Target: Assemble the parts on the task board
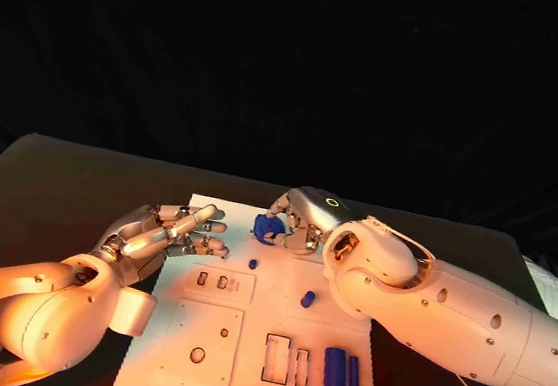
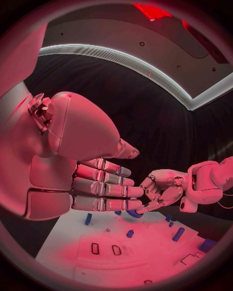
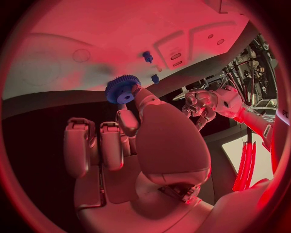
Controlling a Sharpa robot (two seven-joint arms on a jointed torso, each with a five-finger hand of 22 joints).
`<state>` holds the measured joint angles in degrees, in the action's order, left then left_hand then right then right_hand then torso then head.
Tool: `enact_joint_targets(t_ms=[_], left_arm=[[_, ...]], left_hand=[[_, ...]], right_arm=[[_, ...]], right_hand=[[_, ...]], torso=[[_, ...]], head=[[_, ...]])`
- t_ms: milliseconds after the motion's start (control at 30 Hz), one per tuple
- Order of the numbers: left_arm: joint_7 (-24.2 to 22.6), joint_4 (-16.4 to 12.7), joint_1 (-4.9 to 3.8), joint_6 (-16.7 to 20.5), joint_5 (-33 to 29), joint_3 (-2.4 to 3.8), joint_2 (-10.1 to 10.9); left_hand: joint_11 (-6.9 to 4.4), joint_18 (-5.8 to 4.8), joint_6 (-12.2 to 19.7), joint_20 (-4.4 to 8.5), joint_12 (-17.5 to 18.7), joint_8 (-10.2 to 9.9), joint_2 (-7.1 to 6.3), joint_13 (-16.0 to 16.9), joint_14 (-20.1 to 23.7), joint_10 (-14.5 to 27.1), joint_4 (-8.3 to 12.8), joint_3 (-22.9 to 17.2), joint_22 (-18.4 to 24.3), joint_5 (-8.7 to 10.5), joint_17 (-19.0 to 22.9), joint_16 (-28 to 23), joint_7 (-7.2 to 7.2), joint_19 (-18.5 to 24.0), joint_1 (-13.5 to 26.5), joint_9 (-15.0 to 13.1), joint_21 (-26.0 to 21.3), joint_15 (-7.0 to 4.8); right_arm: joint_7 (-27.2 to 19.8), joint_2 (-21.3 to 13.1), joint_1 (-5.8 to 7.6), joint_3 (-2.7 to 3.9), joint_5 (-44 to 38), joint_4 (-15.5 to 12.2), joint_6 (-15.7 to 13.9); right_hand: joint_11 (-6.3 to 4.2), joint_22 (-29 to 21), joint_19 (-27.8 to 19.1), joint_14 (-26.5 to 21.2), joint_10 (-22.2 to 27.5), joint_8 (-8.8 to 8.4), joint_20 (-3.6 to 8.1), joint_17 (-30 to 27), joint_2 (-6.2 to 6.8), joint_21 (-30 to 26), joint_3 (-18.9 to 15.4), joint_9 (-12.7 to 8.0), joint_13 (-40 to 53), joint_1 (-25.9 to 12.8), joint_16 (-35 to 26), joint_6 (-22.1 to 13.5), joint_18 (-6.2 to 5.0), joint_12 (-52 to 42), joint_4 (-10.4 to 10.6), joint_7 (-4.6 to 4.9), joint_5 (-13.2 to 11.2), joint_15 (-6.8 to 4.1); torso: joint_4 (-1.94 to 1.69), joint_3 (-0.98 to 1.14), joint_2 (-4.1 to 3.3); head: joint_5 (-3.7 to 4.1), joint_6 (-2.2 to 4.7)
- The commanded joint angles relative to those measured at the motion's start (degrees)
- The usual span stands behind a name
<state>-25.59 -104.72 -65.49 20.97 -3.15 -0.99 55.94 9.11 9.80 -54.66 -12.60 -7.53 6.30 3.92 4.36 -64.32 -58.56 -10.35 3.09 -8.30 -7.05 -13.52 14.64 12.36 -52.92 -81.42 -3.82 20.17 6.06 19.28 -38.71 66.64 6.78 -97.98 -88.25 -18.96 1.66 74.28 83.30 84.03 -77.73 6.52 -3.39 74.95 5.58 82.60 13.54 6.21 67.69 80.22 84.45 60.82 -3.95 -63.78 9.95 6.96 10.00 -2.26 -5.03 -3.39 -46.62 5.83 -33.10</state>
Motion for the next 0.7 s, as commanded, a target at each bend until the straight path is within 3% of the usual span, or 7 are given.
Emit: enact_joint_targets(t_ms=[33, 333, 500, 700], left_arm=[[-0.3, 0.0, -0.05, -1.2, -0.1, 0.04, -0.2], [-0.3, 0.0, -0.05, -1.2, -0.1, 0.03, -0.4], [-0.3, 0.0, -0.05, -1.3, -0.1, 0.03, -0.5], [-0.2, 0.0, -0.05, -1.3, -0.1, 0.03, -0.5]], left_hand=[[0.14, 0.71, -0.3, 0.01, 0.3, -0.3, -0.07, -0.1, -0.2, -0.3, 0.3, 0.0, 0.1, -0.30, -0.1, -0.3, -0.09, -0.4, -0.5, 0.0, -0.2, 0.12], [0.13, 0.71, -0.3, 0.02, 0.3, -0.4, 0.00, -0.1, -0.2, -0.3, 0.3, 0.0, 0.1, -0.31, -0.2, -0.4, -0.10, -0.4, -0.5, 0.0, -0.3, 0.12], [0.13, 0.71, -0.3, 0.02, 0.3, -0.4, 0.00, -0.1, -0.2, -0.3, 0.3, 0.0, 0.1, -0.31, -0.2, -0.4, -0.10, -0.4, -0.5, 0.0, -0.3, 0.12], [0.13, 0.71, -0.3, 0.02, 0.3, -0.4, 0.00, -0.1, -0.2, -0.3, 0.3, 0.0, 0.1, -0.31, -0.2, -0.4, -0.10, -0.4, -0.5, 0.0, -0.3, 0.12]], right_arm=[[1.0, 1.4, 0.04, 0.02, -2.6, 1.1, 0.1], [0.9, 5.8, -0.02, -0.19, -2.9, 5.5, 1.2], [0.9, 7.1, -0.09, -0.30, -3.1, 6.7, 1.6], [0.9, 7.9, -0.11, -0.42, -3.1, 7.9, 2.8]], right_hand=[[-0.27, 0.1, 0.3, 4.1, -0.2, 0.37, 0.04, 5.4, -0.25, 0.3, 0.4, 0.9, 0.0, -0.3, 0.2, 1.1, 0.78, -0.1, -0.1, -0.57, 0.2, -0.47], [-0.28, 0.1, 0.3, 4.1, -0.1, 0.25, 0.08, 5.5, -0.04, 0.3, 0.5, 0.8, 0.0, -0.3, 0.3, 0.9, 0.78, 0.0, -0.3, -0.55, 0.3, -0.49], [-0.27, 0.1, 0.3, 4.1, -0.1, 0.19, 0.09, 5.6, 0.03, 0.3, 0.6, 0.8, 0.0, -0.3, 0.3, 0.9, 0.79, 0.1, -0.3, -0.52, 0.2, -0.49], [-0.12, 0.1, 0.4, 4.1, 0.2, -0.10, 0.08, 5.7, 0.51, 0.3, 0.7, 0.7, -0.4, -0.8, 0.4, 0.5, 0.80, 0.7, -0.4, -0.35, 0.0, -0.42]], torso=[[0.04, 0.09, -0.05], [0.07, 0.05, -0.01], [0.18, 0.17, -0.06], [0.26, 0.12, -0.03]], head=[[-0.36, 0.02], [-0.65, 0.03], [-0.92, 0.02], [-0.93, -0.06]])
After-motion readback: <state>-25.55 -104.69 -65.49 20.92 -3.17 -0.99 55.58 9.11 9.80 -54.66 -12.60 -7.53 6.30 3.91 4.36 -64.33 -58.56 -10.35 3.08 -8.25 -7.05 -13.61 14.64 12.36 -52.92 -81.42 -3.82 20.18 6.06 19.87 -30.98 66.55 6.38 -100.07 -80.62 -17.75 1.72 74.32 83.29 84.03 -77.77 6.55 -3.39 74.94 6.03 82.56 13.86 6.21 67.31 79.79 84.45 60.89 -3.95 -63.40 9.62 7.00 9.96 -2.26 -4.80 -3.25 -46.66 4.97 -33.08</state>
